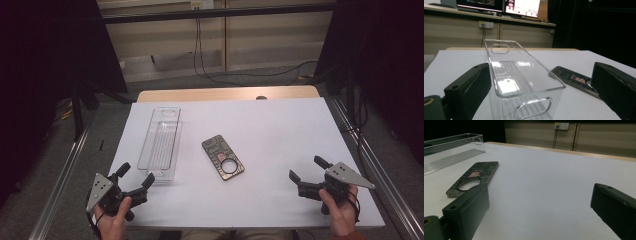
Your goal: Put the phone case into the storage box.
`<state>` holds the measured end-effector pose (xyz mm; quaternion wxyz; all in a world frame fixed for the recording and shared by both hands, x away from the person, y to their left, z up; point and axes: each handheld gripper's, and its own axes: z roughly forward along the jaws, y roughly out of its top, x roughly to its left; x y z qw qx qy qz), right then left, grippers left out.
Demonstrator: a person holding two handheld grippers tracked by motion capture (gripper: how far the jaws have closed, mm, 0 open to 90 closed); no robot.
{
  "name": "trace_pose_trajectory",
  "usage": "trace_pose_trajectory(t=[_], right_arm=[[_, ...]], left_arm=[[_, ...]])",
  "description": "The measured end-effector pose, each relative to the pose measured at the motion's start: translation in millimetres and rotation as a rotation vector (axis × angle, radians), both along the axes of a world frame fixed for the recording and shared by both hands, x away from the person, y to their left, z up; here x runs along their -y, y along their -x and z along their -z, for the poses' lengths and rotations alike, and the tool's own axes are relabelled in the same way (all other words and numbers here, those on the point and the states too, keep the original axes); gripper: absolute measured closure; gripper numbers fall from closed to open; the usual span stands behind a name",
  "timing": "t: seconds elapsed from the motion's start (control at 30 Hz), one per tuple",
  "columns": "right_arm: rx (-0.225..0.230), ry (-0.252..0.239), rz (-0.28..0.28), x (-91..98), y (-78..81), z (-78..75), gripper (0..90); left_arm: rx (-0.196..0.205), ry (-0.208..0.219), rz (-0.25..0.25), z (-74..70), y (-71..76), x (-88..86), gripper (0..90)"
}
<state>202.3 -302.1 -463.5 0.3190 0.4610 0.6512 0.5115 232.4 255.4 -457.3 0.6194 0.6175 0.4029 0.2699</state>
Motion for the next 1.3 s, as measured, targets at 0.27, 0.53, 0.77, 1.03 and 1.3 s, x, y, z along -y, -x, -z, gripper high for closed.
trace_pose_trajectory(t=[0.27, 0.53, 0.77, 1.03, 1.3], right_arm=[[-0.043, -0.015, -0.027, 0.3, -0.4, 0.1, 1.6], [-0.077, -0.032, -0.070, -1.1, -0.9, -1.5, 1.6], [-0.139, -0.013, -0.105, -9.2, -2.6, -4.3, 2.0], [-0.222, -0.029, -0.146, -12.3, -7.5, -6.2, 3.9], [-0.288, 0.003, -0.266, -29.5, -10.2, -8.1, 2.7]], left_arm=[[-0.005, 0.005, -0.001, -0.3, -0.3, 1.0, 3.1], [-0.009, -0.013, -0.007, 0.7, 1.5, -1.7, 3.1], [-0.005, -0.011, -0.005, 0.3, 6.8, -3.9, 3.2], [-0.009, -0.017, -0.004, 0.2, 6.4, -3.5, 3.1], [-0.009, -0.024, 0.003, 0.6, 6.0, -2.2, 3.2]])
